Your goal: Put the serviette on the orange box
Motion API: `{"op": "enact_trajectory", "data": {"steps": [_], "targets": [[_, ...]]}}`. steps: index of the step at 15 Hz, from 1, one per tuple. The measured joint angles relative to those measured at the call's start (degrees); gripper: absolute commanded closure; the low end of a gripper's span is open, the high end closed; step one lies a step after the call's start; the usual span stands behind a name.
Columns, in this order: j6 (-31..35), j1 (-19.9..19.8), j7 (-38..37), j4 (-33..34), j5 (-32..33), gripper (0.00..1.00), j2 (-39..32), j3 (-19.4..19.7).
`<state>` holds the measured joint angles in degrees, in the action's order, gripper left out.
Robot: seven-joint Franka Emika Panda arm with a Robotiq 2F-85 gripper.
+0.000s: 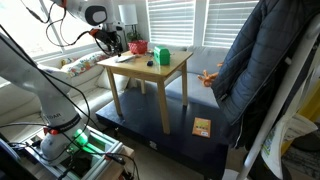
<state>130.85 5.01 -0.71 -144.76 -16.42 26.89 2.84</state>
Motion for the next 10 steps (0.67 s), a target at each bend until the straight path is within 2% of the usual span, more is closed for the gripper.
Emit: {"op": "enact_trajectory", "data": {"steps": [4,8,10], "targets": [[5.8,-0.1,-0.5,2.5,-0.1,0.0,-5.8,0.0],[8.9,0.0,-0.5,4.8,-1.0,0.0,-10.3,0.0],[10.2,0.0,-0.5,5.7,-1.6,0.13,-12.1,-0.2]]}}
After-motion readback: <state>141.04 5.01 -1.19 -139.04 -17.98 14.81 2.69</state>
